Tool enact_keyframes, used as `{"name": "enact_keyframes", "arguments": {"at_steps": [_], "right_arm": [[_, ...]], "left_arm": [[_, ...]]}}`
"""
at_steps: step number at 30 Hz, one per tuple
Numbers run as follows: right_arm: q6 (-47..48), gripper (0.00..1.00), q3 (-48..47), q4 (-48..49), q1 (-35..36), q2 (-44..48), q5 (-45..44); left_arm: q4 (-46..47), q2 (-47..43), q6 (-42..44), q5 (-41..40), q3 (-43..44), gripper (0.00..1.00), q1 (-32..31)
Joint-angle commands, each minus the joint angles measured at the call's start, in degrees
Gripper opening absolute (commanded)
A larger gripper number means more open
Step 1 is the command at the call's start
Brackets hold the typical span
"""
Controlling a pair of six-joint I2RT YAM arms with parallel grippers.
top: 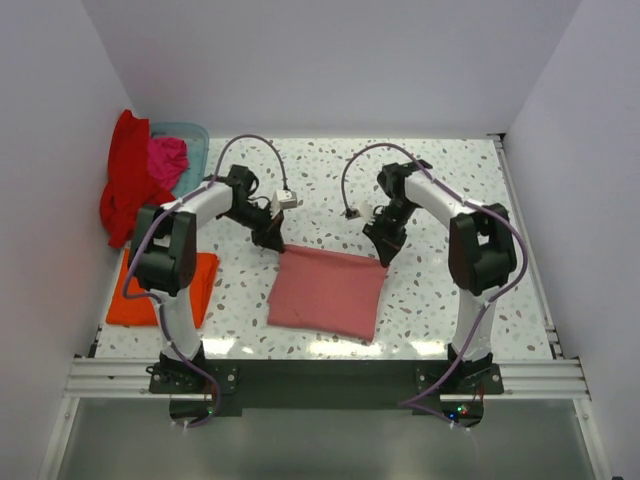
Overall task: Fold and stack the t-shirts
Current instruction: Fold the tshirt
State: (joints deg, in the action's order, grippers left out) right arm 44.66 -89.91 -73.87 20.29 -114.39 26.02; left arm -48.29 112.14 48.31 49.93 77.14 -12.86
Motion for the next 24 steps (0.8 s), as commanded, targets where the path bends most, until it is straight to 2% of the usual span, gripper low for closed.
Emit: {"name": "enact_keyframes", "arguments": {"at_steps": [1, 8, 14, 17, 18, 21, 23, 24], "right_arm": [[0.7, 0.0, -0.88, 2.13, -2.71, -1.34, -7.12], [-3.88, 0.0, -8.6, 12.16, -3.77, -10.75, -12.75], [-6.26, 0.0, -15.02, 17.87, -4.03, -12.96, -16.52], [-7.83, 0.19, -18.62, 14.21, -3.86, -13.14, -14.96], [-8.36, 0.35, -20.03, 13.4, -3.95, -11.92, -14.51], [-12.65, 0.52, -20.05, 10.77, -3.95, -5.97, -9.44], [-15.03, 0.53, -17.6, 8.66, -3.95, -2.61, -4.86], [-16.52, 0.53, -16.02, 8.22, -3.69, -0.59, 1.08]], "left_arm": [[4.6, -0.52, -4.97, -0.97, 2.22, 0.0, 0.91], [15.93, 4.75, -14.12, -6.68, 6.08, 0.0, 0.91], [19.46, 9.77, -20.01, -11.17, 10.39, 0.0, 1.79], [20.51, 8.72, -21.85, -10.21, 10.22, 0.25, 2.84], [21.22, 6.1, -23.77, -8.29, 9.61, 0.36, 3.28], [22.89, -2.4, -26.16, -6.17, 4.78, 0.49, 3.98], [22.98, -7.26, -27.56, -2.85, 0.04, 0.51, 3.72], [22.98, -11.55, -30.1, -1.69, -1.8, 0.51, 3.46]]}}
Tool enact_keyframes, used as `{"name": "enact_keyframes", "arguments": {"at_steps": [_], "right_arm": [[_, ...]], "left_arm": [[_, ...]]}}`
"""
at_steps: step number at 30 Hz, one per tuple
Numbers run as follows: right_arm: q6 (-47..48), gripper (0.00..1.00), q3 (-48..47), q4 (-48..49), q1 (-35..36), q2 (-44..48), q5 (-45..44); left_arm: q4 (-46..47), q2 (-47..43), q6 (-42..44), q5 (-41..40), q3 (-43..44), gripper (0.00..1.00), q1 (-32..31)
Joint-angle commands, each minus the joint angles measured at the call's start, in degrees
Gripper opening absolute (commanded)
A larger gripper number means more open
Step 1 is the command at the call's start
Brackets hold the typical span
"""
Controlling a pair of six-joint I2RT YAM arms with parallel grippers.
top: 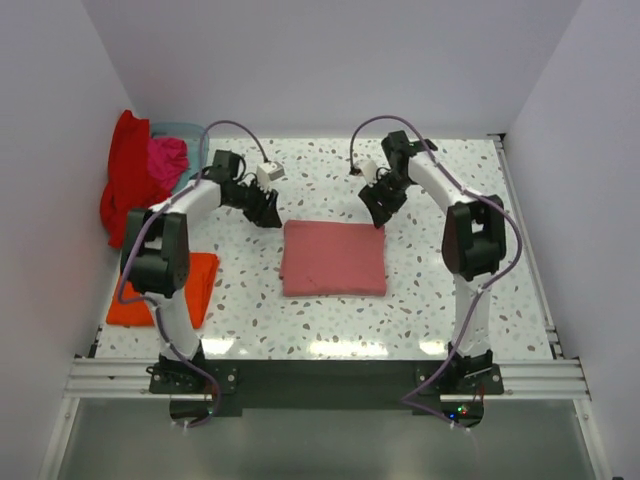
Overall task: Fold and stack the t-shirts
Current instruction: Fold the tshirt
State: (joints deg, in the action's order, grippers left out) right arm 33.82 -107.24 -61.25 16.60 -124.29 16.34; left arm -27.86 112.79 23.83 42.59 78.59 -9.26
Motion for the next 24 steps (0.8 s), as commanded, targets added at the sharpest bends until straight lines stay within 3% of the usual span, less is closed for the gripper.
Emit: {"name": "enact_keyframes", "arguments": {"at_steps": [1, 4, 5, 8, 11, 15, 20, 24], "right_arm": [[-8.4, 0.52, 3.33, -4.75, 0.1, 12.72, 14.04], [-15.07, 0.46, 14.49, -2.91, 1.76, 18.71, 28.33], [-16.58, 0.44, 17.47, -0.56, 2.46, 19.78, 30.83], [-19.76, 0.38, 28.72, 3.58, 5.8, 20.84, 36.48], [-20.99, 0.35, 33.22, 6.92, 7.04, 17.52, 38.32], [-19.33, 0.33, 35.69, 8.34, 4.59, 9.78, 38.59], [-15.37, 0.31, 35.26, 6.59, -1.48, 1.51, 33.87], [-13.26, 0.31, 34.99, 5.09, -3.77, -0.43, 30.08]], "left_arm": [[2.63, -14.25, -7.21, 6.71, -5.18, 0.5, -0.76], [4.9, -20.84, -14.41, 12.77, -14.14, 0.49, -5.32], [9.7, -21.99, -17.39, 13.91, -19.38, 0.49, -8.47], [21.12, -23.76, -32.74, 18.31, -28.01, 0.48, -13.66], [30.39, -20.87, -39.81, 20.6, -32.44, 0.48, -15.53], [31.02, -10.51, -37.82, 21.65, -34.11, 0.48, -14.39], [23.12, 0.83, -30.35, 20.35, -33.94, 0.48, -7.72], [19.34, 2.35, -27.36, 20.6, -33.85, 0.48, -4.9]]}}
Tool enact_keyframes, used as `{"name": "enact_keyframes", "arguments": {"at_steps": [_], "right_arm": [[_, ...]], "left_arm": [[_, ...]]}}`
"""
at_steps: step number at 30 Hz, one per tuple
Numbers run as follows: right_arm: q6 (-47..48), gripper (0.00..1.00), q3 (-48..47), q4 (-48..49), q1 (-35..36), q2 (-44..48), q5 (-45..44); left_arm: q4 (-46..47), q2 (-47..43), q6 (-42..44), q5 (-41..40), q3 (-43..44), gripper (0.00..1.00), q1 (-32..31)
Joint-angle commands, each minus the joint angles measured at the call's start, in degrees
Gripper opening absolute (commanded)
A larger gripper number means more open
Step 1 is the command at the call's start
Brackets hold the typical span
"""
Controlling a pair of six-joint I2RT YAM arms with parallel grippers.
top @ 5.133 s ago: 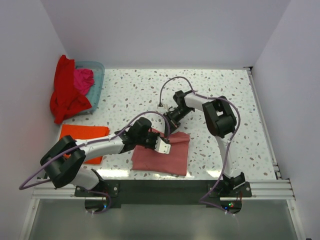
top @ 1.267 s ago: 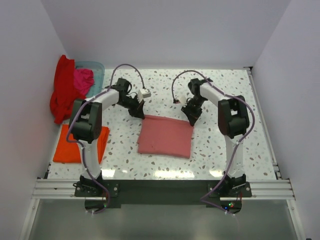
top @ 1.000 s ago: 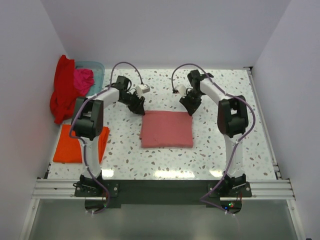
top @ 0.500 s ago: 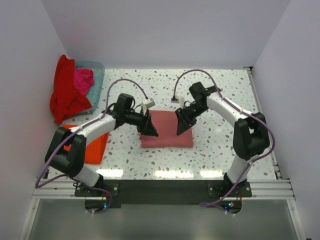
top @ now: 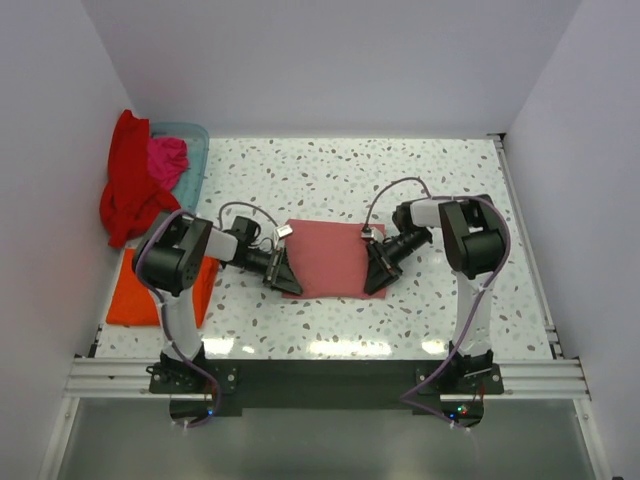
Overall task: Fold and stack the t-shirts
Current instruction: Fold the tshirt, then neatly place the folded tshirt to the corner
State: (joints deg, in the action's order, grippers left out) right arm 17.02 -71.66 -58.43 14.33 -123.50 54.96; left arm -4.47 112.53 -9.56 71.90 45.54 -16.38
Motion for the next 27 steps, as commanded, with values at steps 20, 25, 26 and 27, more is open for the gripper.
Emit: {"name": "enact_keyframes", "arguments": {"at_steps": [20, 25, 26, 27], "right_arm": [[4.1, 0.37, -15.18, 1.01, 4.55, 22.04, -28.14], [-1.72, 0.46, -8.78, 18.93, 21.74, 28.93, -39.64], [-1.9, 0.47, -7.98, 20.36, 24.58, 29.28, -44.1], [-1.9, 0.48, -7.1, 22.12, 27.13, 28.76, -45.98]], "left_arm": [[-14.08, -35.79, 8.26, -21.26, 2.81, 0.56, 10.84], [-14.86, -41.07, -1.75, -31.7, -0.27, 0.56, 14.18], [-15.39, -41.42, -2.73, -33.39, -0.71, 0.56, 14.45], [-16.44, -41.6, -3.79, -34.97, -0.8, 0.56, 14.54]]}}
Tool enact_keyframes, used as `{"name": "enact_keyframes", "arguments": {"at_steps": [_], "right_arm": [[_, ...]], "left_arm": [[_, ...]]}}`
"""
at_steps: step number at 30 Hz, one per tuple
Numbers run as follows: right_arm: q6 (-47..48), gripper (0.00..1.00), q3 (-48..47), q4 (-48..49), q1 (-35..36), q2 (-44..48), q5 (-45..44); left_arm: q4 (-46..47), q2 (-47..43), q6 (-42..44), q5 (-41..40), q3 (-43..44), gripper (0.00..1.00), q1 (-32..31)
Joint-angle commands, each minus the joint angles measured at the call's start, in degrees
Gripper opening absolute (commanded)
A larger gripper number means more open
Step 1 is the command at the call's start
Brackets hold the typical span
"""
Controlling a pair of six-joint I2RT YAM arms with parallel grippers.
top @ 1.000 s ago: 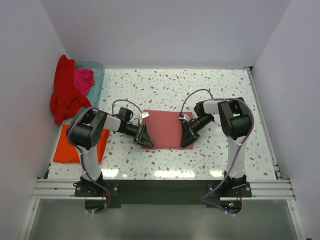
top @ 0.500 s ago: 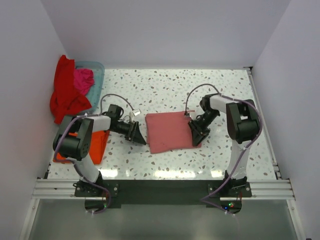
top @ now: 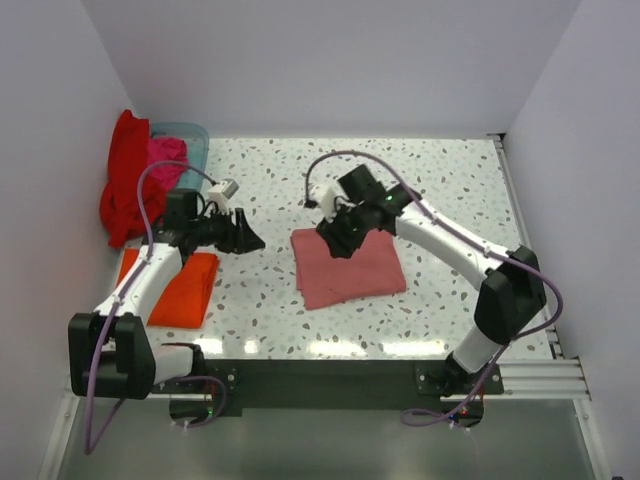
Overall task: Fold and stack the t-shirts
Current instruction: Neatly place the folded tshirt to the corner
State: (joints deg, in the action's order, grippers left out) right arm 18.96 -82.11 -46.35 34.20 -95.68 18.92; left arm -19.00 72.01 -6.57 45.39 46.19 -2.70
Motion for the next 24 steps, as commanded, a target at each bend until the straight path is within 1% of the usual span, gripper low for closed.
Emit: {"name": "enact_keyframes", "arguments": {"at_steps": [1, 2, 3, 4, 5, 7, 12, 16, 23, 24], "right_arm": [[-3.93, 0.48, 3.79, 10.74, 11.64, 0.58, -10.91], [-4.37, 0.49, 4.06, 11.53, 13.6, -0.03, -11.88], [-4.37, 0.49, 4.32, 12.15, 15.44, -0.64, -13.97], [-4.2, 0.49, 4.24, 12.42, 18.68, -2.48, -14.95], [-4.2, 0.49, 4.23, 12.77, 20.11, -3.37, -15.66], [-4.55, 0.49, 4.14, 13.3, 22.74, -5.91, -16.81], [-7.44, 0.49, 5.46, 15.23, 26.44, -10.04, -17.77], [-8.94, 0.5, 7.3, 17.86, 27.24, -11.54, -18.47], [-9.21, 0.51, 8.19, 18.22, 27.15, -15.32, -17.78], [-9.29, 0.5, 8.97, 18.57, 27.24, -16.11, -17.51]], "left_arm": [[-2.35, -1.43, -8.01, -10.65, -1.46, 0.57, 0.85], [-2.7, -1.34, -8.37, -11.45, -1.46, 0.57, 0.94], [-3.31, -1.52, -8.63, -12.16, -1.46, 0.6, 1.03], [-3.41, -1.43, -9.25, -13.56, -1.63, 0.61, 1.03], [-3.58, -1.43, -9.34, -13.83, -1.81, 0.61, 1.12], [-4.11, -0.91, -9.43, -14.18, -2.07, 0.62, 1.21], [-3.24, 0.23, -11.09, -14.01, -4.0, 0.63, 1.29], [-2.44, 0.85, -11.88, -13.83, -4.71, 0.65, 1.29], [-1.57, 1.03, -12.59, -14.18, -5.59, 0.68, 1.29], [-1.39, 1.46, -13.11, -14.18, -5.76, 0.69, 1.29]]}}
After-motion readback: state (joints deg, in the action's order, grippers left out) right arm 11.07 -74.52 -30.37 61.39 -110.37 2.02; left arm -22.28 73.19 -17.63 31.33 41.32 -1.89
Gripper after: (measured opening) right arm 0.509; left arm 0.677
